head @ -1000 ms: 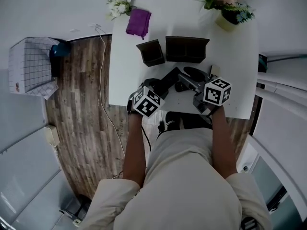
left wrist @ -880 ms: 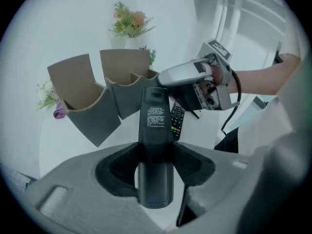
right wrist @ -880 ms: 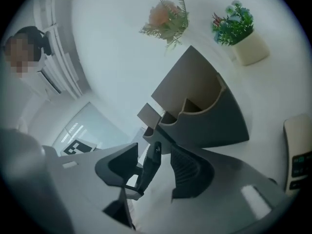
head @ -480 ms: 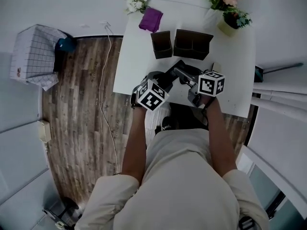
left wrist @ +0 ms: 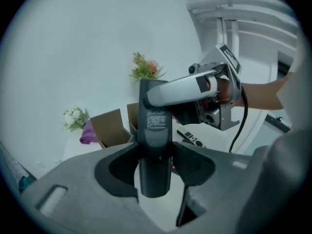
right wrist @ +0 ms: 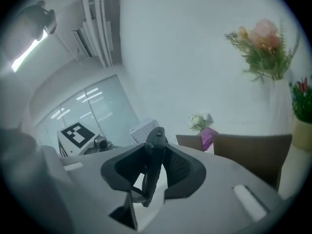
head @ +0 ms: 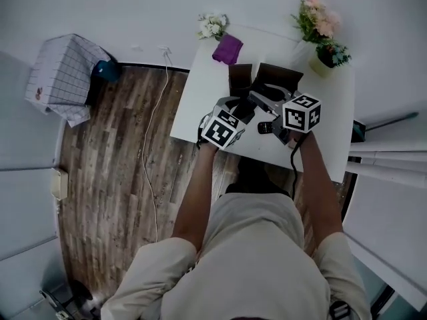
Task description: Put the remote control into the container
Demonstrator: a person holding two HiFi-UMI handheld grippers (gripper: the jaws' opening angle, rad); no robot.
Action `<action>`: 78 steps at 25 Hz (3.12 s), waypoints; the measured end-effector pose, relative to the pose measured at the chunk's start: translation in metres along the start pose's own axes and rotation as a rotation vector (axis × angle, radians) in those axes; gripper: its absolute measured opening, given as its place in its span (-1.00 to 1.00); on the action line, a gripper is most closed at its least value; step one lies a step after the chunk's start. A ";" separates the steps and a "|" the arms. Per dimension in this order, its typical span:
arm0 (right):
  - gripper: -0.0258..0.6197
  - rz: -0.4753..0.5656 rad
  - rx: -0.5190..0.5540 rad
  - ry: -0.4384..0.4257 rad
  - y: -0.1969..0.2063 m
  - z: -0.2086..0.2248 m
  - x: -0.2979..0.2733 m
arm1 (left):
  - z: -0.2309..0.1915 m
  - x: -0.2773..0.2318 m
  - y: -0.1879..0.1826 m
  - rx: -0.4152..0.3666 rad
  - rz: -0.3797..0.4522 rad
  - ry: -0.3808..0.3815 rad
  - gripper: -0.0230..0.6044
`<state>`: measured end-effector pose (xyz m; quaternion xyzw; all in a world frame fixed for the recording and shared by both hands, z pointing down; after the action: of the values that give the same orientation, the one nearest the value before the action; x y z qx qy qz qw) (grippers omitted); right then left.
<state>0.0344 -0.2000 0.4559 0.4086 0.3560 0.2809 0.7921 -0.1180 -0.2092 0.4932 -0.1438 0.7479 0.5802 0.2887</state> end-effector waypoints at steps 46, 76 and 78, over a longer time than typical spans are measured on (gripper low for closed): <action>-0.36 -0.004 0.450 0.289 -0.028 0.020 -0.019 | -0.029 0.065 0.000 0.196 0.174 -0.206 -0.91; -0.82 0.118 0.124 0.450 0.059 0.025 0.124 | 0.090 0.010 -0.016 0.296 0.296 -0.524 -0.91; -0.88 0.106 0.138 0.415 0.060 0.032 0.127 | 0.095 0.003 -0.020 0.307 0.302 -0.552 -0.91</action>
<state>0.1252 -0.0899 0.4772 0.4134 0.5074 0.3754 0.6563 -0.0843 -0.1240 0.4602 0.1757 0.7329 0.5143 0.4091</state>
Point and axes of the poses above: the fingertips, and each gripper's own axes: x backward along the fingers, z to its right, y out of its underside, the point moved 10 cm from there along x, backward along the fingers, and after that the axes turned 6 degrees about y, right-handed, at the moved point
